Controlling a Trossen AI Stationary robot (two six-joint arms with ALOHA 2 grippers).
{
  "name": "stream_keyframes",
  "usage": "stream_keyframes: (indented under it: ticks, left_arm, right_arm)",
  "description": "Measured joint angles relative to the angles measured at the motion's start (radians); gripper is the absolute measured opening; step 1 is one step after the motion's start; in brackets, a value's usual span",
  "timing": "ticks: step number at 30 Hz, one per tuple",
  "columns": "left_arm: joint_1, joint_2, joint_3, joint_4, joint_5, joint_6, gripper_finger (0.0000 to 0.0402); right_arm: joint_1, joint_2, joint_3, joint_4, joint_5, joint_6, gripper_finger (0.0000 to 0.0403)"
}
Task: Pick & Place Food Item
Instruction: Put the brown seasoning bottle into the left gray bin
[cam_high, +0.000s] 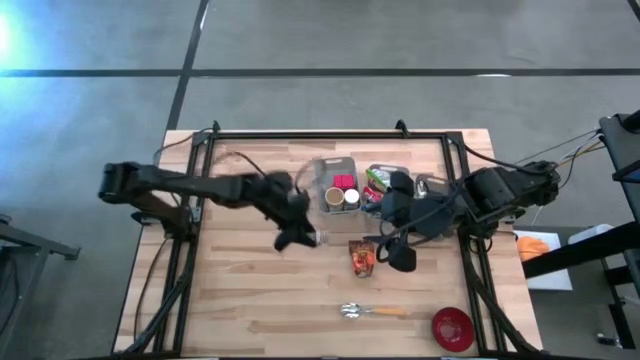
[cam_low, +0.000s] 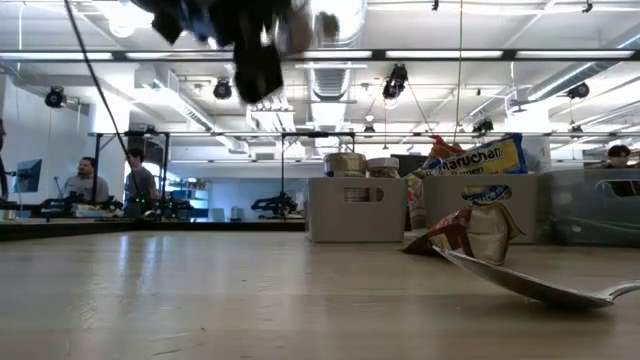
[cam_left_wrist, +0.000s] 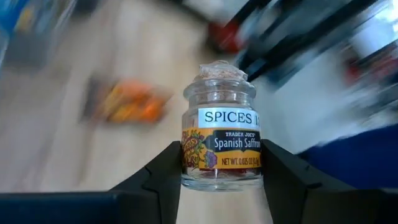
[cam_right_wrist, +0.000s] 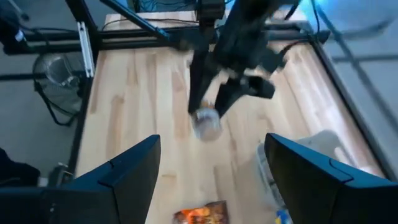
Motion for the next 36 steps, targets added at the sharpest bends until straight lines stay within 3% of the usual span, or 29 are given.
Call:
stream_keyframes:
  ticks: [6,13,23,36]
  left_arm:
    - [0.033,-0.123,0.068,0.249,0.130,-0.272,0.0168]
    - [0.033,-0.129,0.174,0.278,0.221,-0.424,0.0168]
    - [0.030,-0.126,0.189,0.277,0.257,-0.445,0.0168]
    - [0.030,-0.119,0.189,0.274,0.258,-0.441,0.0168]
  right_arm:
    - [-0.003,0.021,-0.020,0.125,-0.002,-0.246,0.0283]
    - [-0.007,0.089,0.013,0.254,-0.023,-0.484,0.0283]
    - [-0.061,0.131,0.113,0.266,-0.026,-0.566,0.0283]
    - [-0.107,0.178,0.113,0.314,-0.155,-0.679,0.0283]
